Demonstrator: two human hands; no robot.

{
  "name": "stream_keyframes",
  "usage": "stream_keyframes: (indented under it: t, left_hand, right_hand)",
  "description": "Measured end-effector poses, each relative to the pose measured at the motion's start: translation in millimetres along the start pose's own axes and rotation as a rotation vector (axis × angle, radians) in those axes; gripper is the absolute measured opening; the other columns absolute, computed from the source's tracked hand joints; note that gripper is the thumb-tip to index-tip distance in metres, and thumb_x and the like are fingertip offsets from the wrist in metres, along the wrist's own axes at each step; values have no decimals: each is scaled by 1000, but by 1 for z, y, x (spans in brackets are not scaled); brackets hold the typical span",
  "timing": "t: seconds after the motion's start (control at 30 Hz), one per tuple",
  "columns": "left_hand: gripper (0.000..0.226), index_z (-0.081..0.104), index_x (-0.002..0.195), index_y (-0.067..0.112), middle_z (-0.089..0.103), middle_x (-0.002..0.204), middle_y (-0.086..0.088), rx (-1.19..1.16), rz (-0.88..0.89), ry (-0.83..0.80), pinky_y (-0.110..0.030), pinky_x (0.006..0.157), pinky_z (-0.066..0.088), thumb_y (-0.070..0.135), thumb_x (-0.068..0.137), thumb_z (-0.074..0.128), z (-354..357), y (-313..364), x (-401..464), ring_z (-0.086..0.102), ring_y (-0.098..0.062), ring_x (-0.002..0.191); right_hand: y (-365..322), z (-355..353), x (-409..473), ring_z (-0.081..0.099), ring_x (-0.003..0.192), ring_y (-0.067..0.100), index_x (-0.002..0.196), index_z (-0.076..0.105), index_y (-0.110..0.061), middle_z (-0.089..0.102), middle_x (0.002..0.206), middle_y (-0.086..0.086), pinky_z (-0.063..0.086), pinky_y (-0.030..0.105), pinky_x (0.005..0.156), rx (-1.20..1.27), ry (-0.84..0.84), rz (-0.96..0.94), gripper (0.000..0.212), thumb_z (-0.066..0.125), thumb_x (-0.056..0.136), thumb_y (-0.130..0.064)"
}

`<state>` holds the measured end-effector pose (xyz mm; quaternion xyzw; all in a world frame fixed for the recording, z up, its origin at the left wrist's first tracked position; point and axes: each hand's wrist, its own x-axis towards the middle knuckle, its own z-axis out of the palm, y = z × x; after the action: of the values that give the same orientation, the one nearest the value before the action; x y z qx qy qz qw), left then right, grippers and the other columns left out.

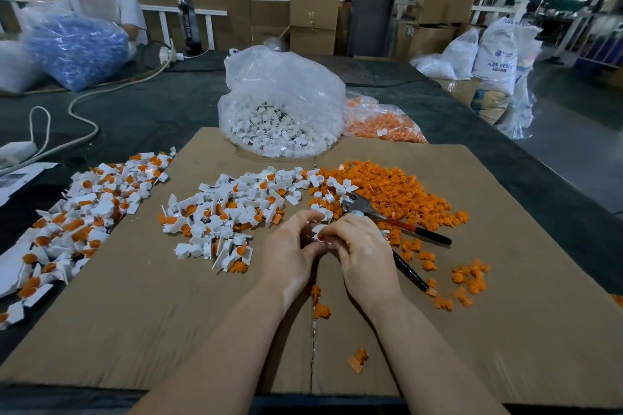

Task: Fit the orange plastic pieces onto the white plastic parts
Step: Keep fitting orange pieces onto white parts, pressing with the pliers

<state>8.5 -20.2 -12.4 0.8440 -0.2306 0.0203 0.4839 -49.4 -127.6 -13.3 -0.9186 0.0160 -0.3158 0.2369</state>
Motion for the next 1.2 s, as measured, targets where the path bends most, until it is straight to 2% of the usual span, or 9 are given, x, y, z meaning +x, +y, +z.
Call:
stream_keyframes:
  t: [0.17, 0.23, 0.3, 0.47, 0.6, 0.77, 0.93, 1.07, 1.2]
  left_hand:
    - [24, 65, 110, 16, 52, 98, 3, 92, -95, 150, -7, 71, 27, 8, 89, 58, 3, -7, 5, 49, -10, 89]
    - [34, 57, 124, 12, 51, 112, -4, 116, -150, 185, -5, 79, 25, 3, 92, 51, 4, -8, 7, 49, -13, 99]
    - [47, 43, 138, 12, 43, 130, -8, 154, -199, 173, -16, 94, 31, 0, 92, 46, 5, -9, 8, 45, -19, 116]
    - [62, 16, 148, 7, 12, 154, -9, 343, -180, 114, -24, 113, 12, 1, 92, 43, 11, -8, 10, 7, -22, 141]
    - [67, 6, 149, 8, -8, 157, -6, 450, -96, 92, -25, 111, -8, 6, 94, 44, 15, -10, 10, -13, -20, 143]
    - [59, 20, 147, 18, 11, 157, 0, 575, 74, -14, -38, 115, -7, 11, 94, 44, 20, -15, 11, -6, -21, 144]
    - [37, 47, 134, 24, 42, 143, 8, 518, 86, -3, -40, 115, 0, 17, 98, 39, 20, -15, 12, 20, -16, 139]
    - [34, 56, 125, 25, 53, 133, 9, 507, 102, 34, -34, 111, 17, 27, 101, 32, 18, -16, 12, 32, -13, 132]
    - [30, 62, 116, 31, 63, 119, 12, 462, 47, 96, -30, 100, 15, 28, 100, 38, 14, -14, 8, 36, -15, 120]
  right_hand:
    - [1, 2, 0, 59, 83, 23, 88, 71, -6, 65, 83, 5, 47, 29, 75, -57, 99, 80, 14, 68, 78, 4]
    - [3, 2, 0, 60, 79, 26, 85, 71, -4, 65, 80, 8, 51, 35, 72, -84, 146, 98, 14, 69, 76, 6]
    - [5, 2, -1, 60, 76, 29, 82, 70, -3, 65, 77, 9, 52, 39, 70, -108, 174, 111, 14, 69, 74, 8]
    - [7, 3, -1, 60, 77, 31, 84, 70, -3, 65, 78, 11, 51, 44, 68, -151, 137, 147, 15, 66, 76, 8]
    - [8, 5, 0, 60, 81, 32, 87, 71, -3, 65, 80, 11, 50, 43, 71, -165, 119, 160, 16, 64, 78, 8]
    - [10, 1, 0, 60, 81, 30, 85, 71, -8, 66, 81, 7, 42, 39, 73, -273, 206, 212, 14, 67, 77, 3]
    - [27, -18, 5, 51, 92, 25, 94, 67, -13, 62, 92, 5, 21, 35, 79, -477, 124, 495, 18, 55, 85, -3]
    - [34, -27, 9, 49, 94, 21, 95, 64, -21, 60, 94, -1, 25, 36, 80, -614, -28, 575, 16, 55, 88, -10]
    - [36, -28, 10, 48, 94, 19, 94, 63, -26, 61, 93, -4, 28, 37, 84, -685, -107, 582, 13, 57, 89, -16]
